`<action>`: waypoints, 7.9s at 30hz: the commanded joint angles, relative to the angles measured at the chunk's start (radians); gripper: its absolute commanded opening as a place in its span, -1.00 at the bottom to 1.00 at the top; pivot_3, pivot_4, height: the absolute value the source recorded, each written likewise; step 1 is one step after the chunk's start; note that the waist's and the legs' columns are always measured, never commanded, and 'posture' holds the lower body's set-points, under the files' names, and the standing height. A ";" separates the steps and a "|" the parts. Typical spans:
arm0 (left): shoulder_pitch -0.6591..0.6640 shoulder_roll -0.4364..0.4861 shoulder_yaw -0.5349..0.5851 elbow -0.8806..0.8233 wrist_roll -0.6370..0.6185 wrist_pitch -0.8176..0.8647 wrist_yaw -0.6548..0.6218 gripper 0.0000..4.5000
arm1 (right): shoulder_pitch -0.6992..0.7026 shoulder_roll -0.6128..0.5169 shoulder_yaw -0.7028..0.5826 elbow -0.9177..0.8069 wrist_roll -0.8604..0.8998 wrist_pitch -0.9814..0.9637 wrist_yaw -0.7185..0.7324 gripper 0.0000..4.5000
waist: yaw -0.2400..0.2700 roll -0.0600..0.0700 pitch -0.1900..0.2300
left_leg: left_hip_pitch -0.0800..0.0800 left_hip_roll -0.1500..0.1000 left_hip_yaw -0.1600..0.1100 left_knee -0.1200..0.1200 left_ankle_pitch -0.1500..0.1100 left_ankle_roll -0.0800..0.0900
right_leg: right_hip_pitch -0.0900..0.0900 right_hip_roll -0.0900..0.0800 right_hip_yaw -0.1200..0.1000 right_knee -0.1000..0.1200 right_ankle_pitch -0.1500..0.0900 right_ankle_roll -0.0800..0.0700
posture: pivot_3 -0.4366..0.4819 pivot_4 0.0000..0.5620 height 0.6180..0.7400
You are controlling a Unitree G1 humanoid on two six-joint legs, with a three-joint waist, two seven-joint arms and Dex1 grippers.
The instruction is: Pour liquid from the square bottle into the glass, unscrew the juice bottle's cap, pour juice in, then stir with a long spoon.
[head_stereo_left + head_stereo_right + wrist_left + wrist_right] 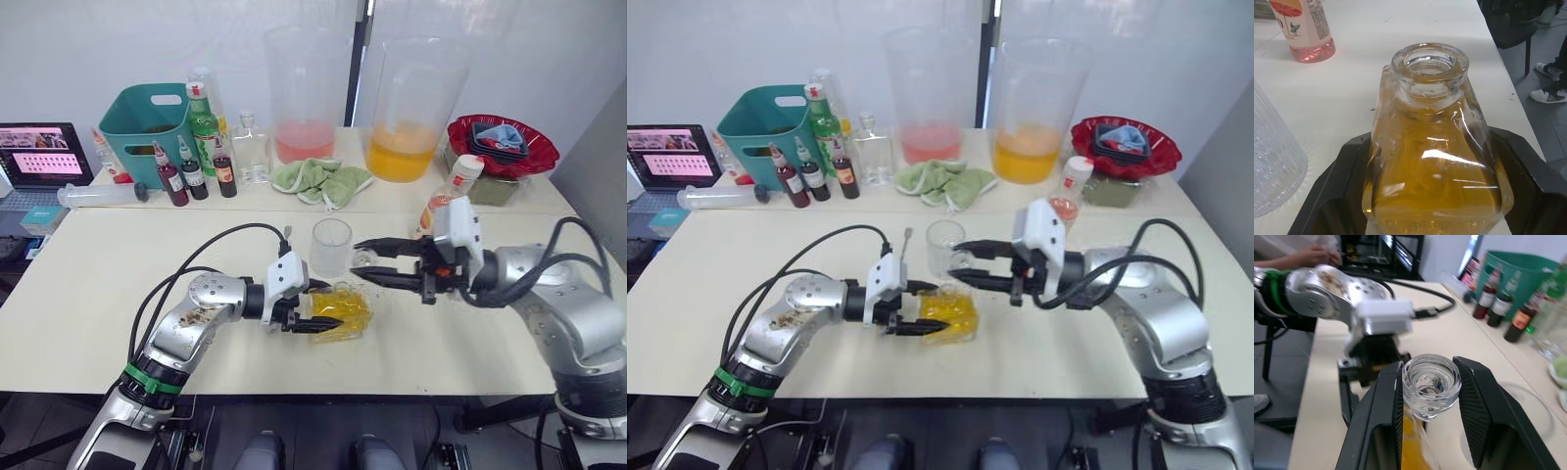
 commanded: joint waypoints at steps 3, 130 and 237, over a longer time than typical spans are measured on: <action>-0.003 -0.008 -0.009 0.007 0.008 -0.024 -0.004 0.23 | 0.049 -0.088 -0.179 0.257 -0.074 -0.116 -0.002 -0.53 | 0.001 0.000 0.000 | 0.000 0.000 0.001 0.000 0.000 0.000 | 0.000 0.000 0.001 0.000 0.000 0.000 | -0.05 -0.47 1.00; -0.445 0.154 0.146 0.280 0.190 -0.085 0.318 0.23 | 0.147 -0.061 -0.257 0.112 0.122 0.013 0.152 0.99 | -0.003 0.003 0.008 | -0.005 -0.001 0.001 0.000 -0.001 0.001 | -0.004 -0.001 0.001 -0.002 0.001 0.002 | -0.05 -0.47 1.00; -0.604 0.054 -0.138 0.882 1.138 -1.116 1.173 0.23 | 0.364 -0.003 -0.223 -0.013 0.061 -0.069 -0.047 0.99 | -0.005 0.001 0.009 | -0.005 -0.003 0.002 0.001 0.000 0.001 | -0.004 -0.002 0.001 0.001 0.001 0.003 | -0.05 -0.47 1.00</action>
